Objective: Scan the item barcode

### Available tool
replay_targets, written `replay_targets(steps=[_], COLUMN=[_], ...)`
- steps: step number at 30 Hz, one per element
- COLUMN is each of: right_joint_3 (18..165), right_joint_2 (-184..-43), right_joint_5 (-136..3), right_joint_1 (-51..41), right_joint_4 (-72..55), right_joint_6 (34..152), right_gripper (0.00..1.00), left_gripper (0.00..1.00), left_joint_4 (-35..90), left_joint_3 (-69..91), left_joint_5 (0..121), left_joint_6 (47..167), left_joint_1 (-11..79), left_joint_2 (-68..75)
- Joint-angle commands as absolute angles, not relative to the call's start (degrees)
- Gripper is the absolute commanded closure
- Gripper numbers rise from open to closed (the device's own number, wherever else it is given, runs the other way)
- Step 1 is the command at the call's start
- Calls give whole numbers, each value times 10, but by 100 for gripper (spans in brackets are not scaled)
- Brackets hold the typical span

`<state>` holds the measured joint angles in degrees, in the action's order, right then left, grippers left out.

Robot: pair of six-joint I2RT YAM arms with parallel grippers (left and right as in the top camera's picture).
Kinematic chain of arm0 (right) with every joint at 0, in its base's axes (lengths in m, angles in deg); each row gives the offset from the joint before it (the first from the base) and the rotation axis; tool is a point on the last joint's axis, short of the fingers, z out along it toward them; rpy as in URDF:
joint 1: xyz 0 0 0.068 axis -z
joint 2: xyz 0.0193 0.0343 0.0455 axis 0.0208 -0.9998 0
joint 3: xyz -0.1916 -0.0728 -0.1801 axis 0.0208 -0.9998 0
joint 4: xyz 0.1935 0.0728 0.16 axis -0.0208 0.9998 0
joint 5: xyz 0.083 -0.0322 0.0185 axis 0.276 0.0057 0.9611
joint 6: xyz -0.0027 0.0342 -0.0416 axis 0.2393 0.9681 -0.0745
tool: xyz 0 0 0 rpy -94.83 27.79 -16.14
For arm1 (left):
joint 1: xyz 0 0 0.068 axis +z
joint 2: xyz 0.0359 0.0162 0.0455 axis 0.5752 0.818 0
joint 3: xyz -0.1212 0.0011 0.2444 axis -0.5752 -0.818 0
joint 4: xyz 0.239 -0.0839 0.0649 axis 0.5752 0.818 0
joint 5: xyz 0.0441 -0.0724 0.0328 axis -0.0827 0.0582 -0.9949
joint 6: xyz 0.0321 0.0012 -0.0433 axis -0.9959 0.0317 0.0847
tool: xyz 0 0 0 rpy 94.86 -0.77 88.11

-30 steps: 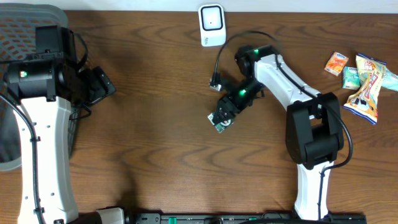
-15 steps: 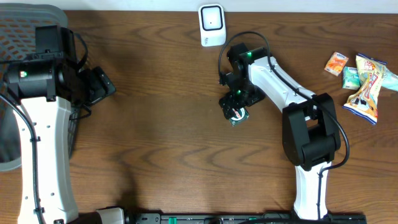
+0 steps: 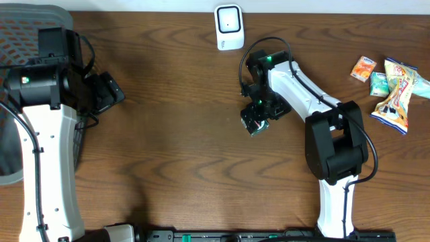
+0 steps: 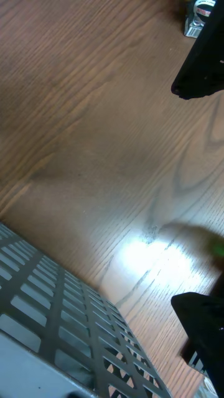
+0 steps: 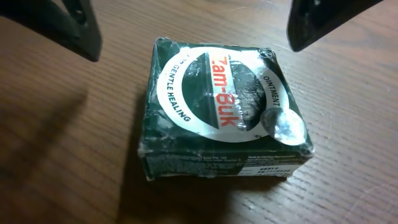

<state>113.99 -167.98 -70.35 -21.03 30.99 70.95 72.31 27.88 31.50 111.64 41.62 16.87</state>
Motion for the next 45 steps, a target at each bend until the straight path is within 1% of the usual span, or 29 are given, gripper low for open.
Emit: replay_targets(steps=[1,2,3,4,5,6,10,18,22,23,27,32,38,40,42,45], right_joint_3=[1140,1139,1137,1133,1130,1126,1110,1081,1058,1051,1045,1046,1089,1106,1121,1139], right_joint_2=[-1659,-1659,-1659,-1659,-1659,-1659,-1659,-1659,-1659,-1659,-1659,-1659,-1658,-1658,-1658,-1658], right_joint_5=[-708,-708,-709,-714,-720,-729,-775,-784,-789,-790,-787,-776,-687,-660,-628,-550], right_joint_1=[-215,-216,-218,-221,-224,-229,-252,-281,-279,-277,-271,-270,-267,-263,-258,-249], right_joint_4=[309,305,298,290,283,274,254,230,211,205,195,195,235,257,284,320], right_joint_6=[754,754,754,753,754,752,750,754,754,754,756,763,743,727,710,669], right_gripper=[18,20,18,13,4,1,1,1,13,18,27,27,31,40,46,46], left_gripper=[2,2,2,2,2,2,2,2,2,2,2,2,2,2,2,2], left_joint_4=[725,725,725,725,725,725,725,725,725,725,725,725,725,725,725,725], left_joint_3=[277,277,277,277,277,277,277,277,277,277,277,277,277,277,277,277], left_joint_5=[312,312,312,312,312,312,312,312,312,312,312,312,312,312,312,312], left_joint_6=[1119,1119,1119,1119,1119,1119,1119,1119,1119,1119,1119,1119,1119,1119,1119,1119], left_joint_1=[417,417,417,417,417,417,417,417,417,417,417,417,417,417,417,417], left_joint_2=[172,172,172,172,172,172,172,172,172,172,172,172,172,172,172,172])
